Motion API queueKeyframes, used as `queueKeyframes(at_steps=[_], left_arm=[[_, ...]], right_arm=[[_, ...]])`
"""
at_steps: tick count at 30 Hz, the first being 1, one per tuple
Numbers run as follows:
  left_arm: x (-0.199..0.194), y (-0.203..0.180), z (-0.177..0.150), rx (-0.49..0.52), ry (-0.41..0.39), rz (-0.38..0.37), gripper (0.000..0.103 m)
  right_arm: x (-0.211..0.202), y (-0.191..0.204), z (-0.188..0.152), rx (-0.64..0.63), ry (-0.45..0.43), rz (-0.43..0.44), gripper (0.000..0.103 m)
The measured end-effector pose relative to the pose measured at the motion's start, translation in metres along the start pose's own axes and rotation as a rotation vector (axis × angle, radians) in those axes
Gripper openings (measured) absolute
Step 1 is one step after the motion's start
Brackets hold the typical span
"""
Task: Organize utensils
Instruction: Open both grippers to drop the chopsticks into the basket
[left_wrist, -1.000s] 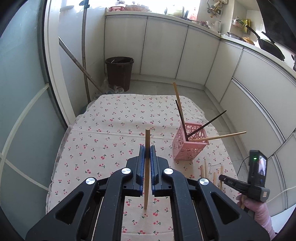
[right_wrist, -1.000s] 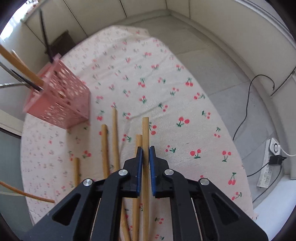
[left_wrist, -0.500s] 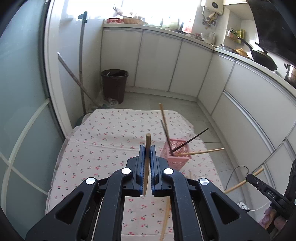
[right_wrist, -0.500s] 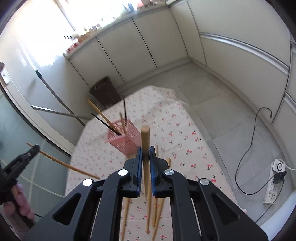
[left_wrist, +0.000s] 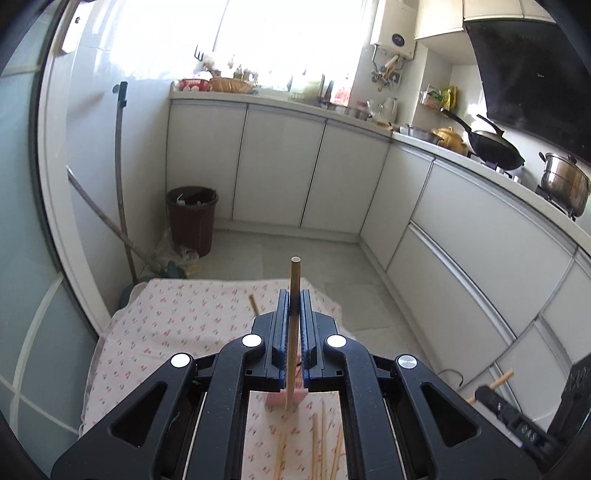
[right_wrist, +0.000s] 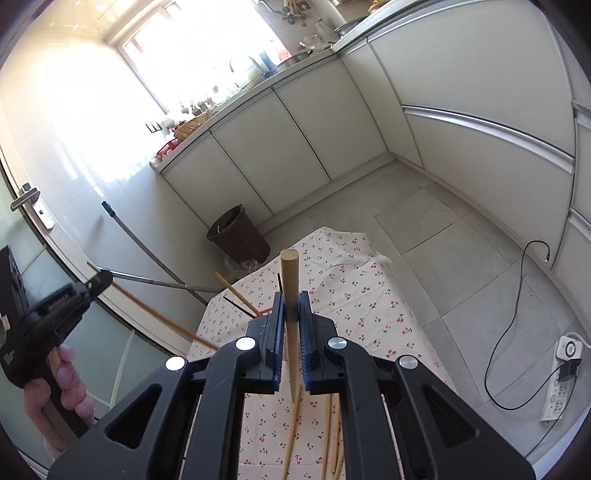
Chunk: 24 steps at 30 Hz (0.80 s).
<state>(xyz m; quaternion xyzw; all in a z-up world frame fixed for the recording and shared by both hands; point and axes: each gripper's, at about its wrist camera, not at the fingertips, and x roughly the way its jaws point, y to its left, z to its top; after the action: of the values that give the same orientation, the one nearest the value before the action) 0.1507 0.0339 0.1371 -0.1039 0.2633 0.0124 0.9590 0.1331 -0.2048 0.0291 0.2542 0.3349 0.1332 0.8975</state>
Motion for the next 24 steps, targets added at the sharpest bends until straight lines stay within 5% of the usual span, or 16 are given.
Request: queueKeyframes(at_steps=[6, 8, 18, 24], left_arm=[[0.053, -0.003, 0.000, -0.039, -0.024, 0.033, 0.007], [0.074, 0.004, -0.008, -0.043, 0.027, 0.041, 0.015], [0.045, 0.083, -0.045, -0.222, 0.070, 0.056, 0.037], [0.056, 0.141, -0.075, -0.389, 0.186, 0.075, 0.040]], right_arm=[[0.005, -0.003, 0.008, 0.015, -0.002, 0.001, 0.008], [0.008, -0.001, 0.011, 0.021, 0.000, 0.004, 0.008], [0.011, 0.056, 0.035, -0.055, -0.063, 0.038, 0.008], [0.032, 0.099, 0.050, -0.113, -0.099, 0.002, 0.008]])
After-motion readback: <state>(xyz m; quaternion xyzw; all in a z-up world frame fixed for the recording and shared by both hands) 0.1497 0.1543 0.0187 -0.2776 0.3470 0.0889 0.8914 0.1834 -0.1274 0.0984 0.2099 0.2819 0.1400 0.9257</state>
